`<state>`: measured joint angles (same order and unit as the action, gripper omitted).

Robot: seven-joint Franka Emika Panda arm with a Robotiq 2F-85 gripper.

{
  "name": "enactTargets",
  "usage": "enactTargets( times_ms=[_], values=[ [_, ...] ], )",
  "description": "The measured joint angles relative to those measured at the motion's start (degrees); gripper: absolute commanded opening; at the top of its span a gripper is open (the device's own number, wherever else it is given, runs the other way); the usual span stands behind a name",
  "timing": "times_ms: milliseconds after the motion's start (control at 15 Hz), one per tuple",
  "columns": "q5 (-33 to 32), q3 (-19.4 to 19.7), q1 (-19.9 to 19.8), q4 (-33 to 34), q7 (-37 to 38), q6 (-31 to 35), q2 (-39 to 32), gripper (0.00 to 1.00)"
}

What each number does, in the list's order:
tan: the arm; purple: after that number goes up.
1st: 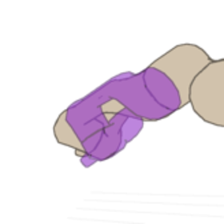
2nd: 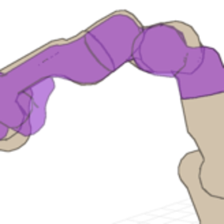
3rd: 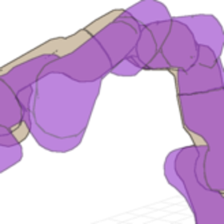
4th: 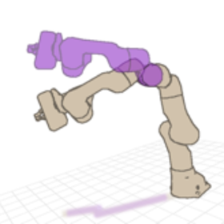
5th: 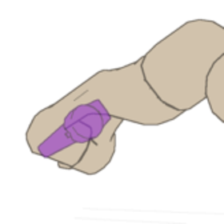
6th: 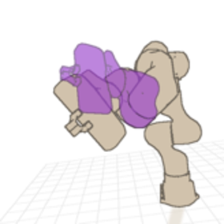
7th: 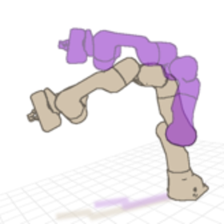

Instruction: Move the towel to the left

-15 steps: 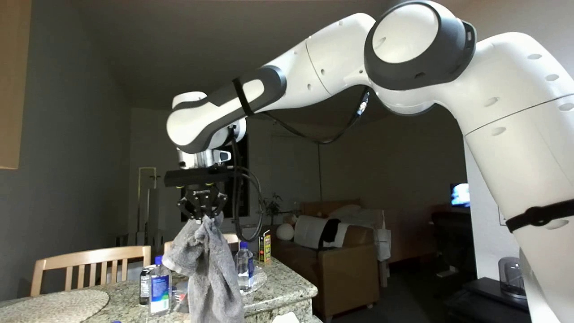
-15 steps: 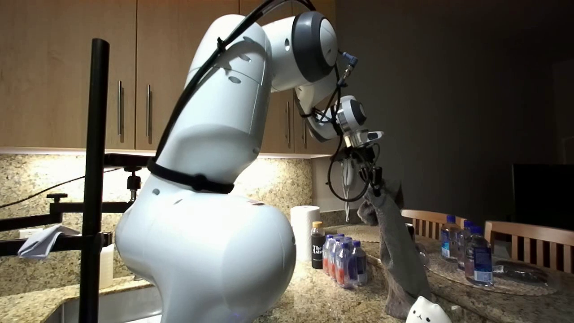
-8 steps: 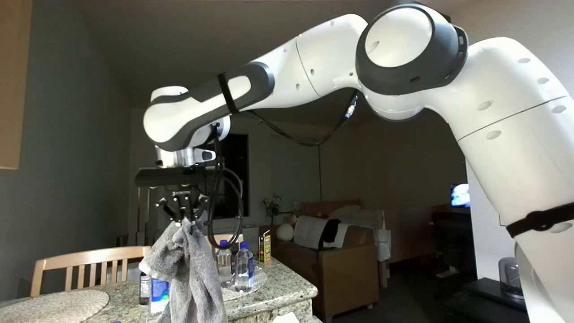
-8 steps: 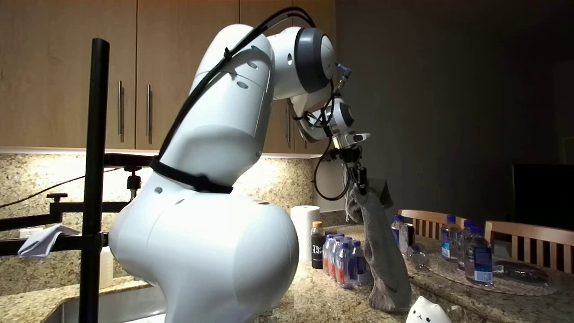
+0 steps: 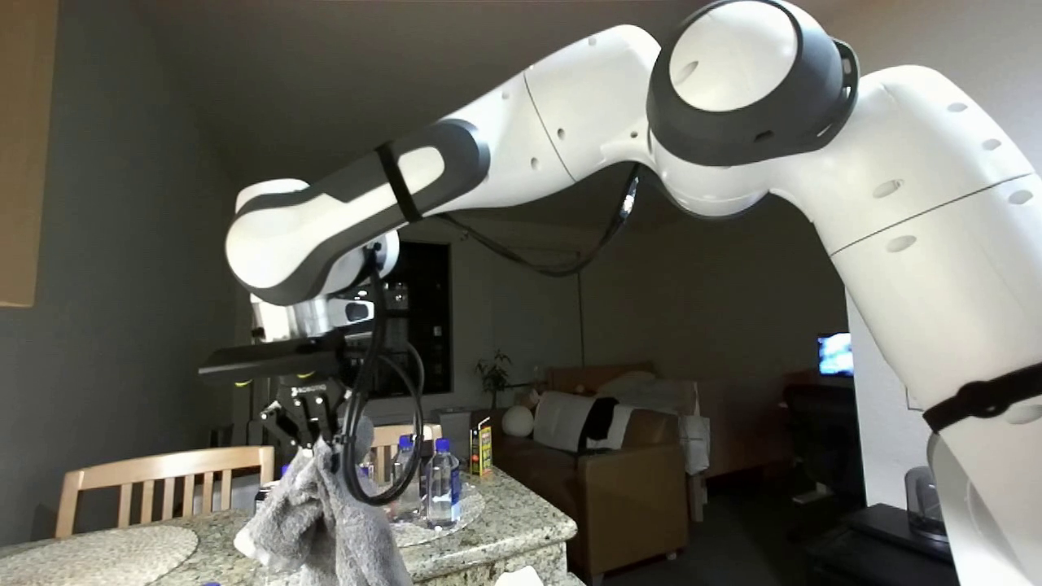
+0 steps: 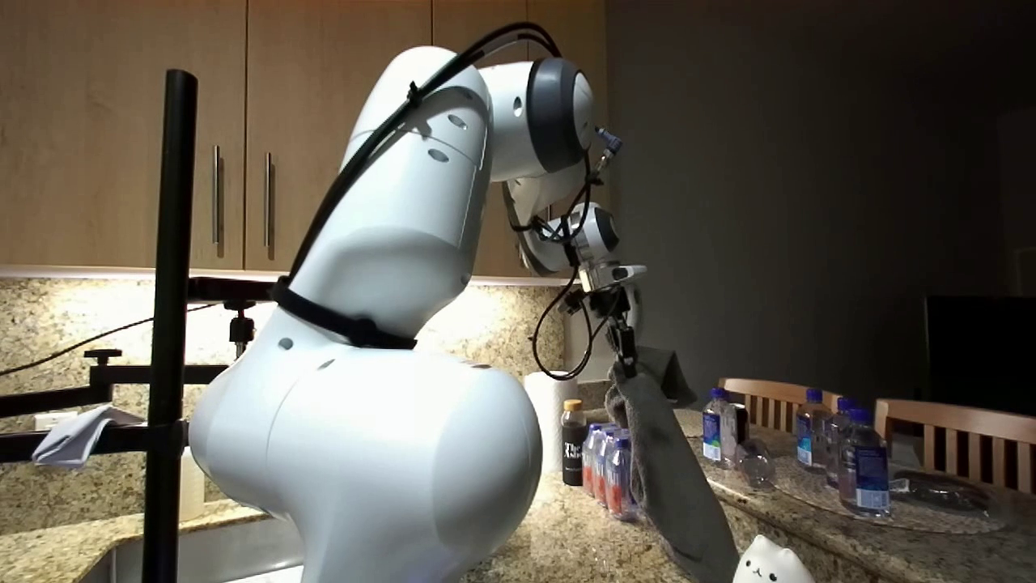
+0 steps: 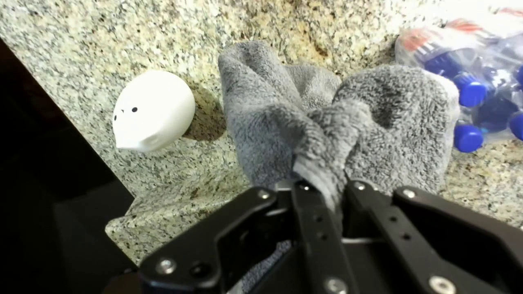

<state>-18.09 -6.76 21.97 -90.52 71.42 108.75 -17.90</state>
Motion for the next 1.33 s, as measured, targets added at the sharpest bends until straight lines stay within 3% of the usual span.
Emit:
enactTargets(
  times_ms=[800,1333],
  values=[
    [0.02,-1.87,0.85,-8.92,11.46,0.59,-1.28,0.09],
    [0.02,-2.6,2.33,-12.98,18.4,7.01,-3.28,0.09]
  ],
)
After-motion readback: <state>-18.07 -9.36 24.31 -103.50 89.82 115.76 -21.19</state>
